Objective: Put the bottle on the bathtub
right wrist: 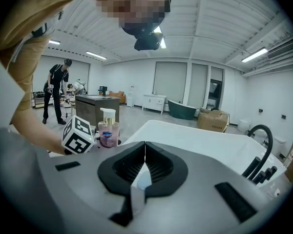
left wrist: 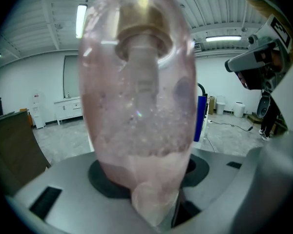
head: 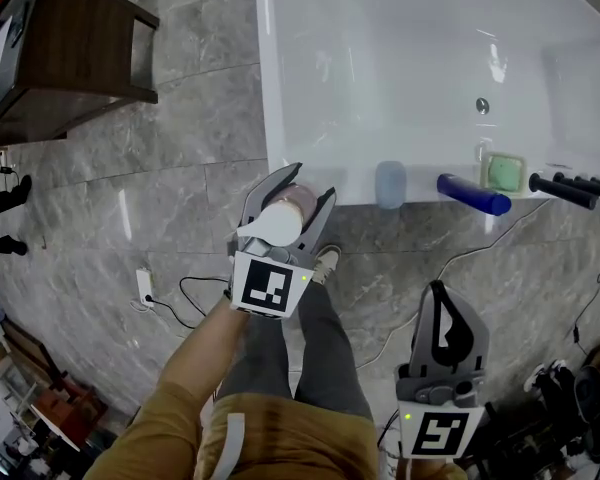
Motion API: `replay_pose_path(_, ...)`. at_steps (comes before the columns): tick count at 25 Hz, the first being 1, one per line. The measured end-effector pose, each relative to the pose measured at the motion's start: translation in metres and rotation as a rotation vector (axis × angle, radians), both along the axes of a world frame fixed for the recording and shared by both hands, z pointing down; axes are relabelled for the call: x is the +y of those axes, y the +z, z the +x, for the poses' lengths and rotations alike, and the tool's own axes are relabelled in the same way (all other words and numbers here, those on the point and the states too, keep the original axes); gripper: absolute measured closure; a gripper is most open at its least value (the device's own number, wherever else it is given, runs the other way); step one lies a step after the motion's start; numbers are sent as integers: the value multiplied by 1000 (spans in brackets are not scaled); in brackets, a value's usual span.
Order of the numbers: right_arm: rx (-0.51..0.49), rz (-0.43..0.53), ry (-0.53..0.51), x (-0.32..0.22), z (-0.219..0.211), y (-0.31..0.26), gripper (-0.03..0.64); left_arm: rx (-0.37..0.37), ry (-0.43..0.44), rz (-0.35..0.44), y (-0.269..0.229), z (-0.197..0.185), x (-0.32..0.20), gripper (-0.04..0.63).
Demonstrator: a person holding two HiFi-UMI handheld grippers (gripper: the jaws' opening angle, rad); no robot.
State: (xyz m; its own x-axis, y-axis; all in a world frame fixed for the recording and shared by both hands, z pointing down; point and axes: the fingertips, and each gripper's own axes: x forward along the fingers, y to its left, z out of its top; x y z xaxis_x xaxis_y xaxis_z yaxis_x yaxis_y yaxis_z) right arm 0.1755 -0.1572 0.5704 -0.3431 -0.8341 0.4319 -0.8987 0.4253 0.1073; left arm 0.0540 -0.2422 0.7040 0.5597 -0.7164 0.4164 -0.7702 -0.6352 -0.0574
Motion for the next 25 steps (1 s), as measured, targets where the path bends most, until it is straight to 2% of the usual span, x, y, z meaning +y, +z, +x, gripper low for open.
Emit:
replay_pose_path(15,-23,-6,18,-3,15,23,611,-35,53,9,32,26,-3,373)
replay_pose_path(25,-19,-16,40,7,17,28,611,-8,63,36,30,30,-7,373)
